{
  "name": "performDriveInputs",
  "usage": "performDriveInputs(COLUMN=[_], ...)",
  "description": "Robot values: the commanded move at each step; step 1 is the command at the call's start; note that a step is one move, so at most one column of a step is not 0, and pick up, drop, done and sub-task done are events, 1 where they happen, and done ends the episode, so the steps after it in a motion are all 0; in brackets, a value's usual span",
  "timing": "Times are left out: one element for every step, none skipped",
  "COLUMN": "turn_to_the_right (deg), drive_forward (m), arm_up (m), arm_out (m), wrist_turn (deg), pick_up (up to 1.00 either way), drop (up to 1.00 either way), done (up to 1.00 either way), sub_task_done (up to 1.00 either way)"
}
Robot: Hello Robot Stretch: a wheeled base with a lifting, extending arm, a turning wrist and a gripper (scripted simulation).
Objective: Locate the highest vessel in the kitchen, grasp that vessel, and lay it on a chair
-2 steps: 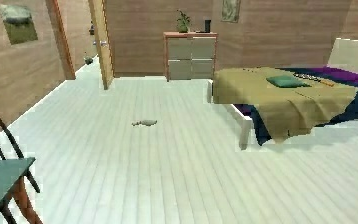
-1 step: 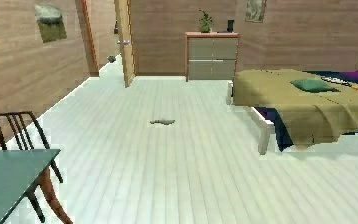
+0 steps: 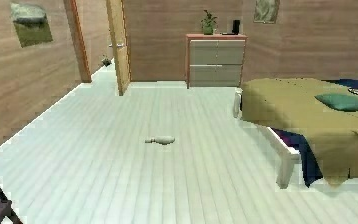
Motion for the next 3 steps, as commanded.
performDriveInputs(turn_to_the_right=[-45.0, -6.0, -3.0], drive_forward=[0.0, 0.0, 0.0], arm_up=[0.0, 0.0, 0.0], arm_out=[0.0, 0.0, 0.0], wrist_turn=[0.0, 0.0, 0.0], pick_up=[0.0, 0.0, 0.0], drop=[0.0, 0.0, 0.0], done=[0.0, 0.0, 0.0], sub_task_done=[0.0, 0.0, 0.0])
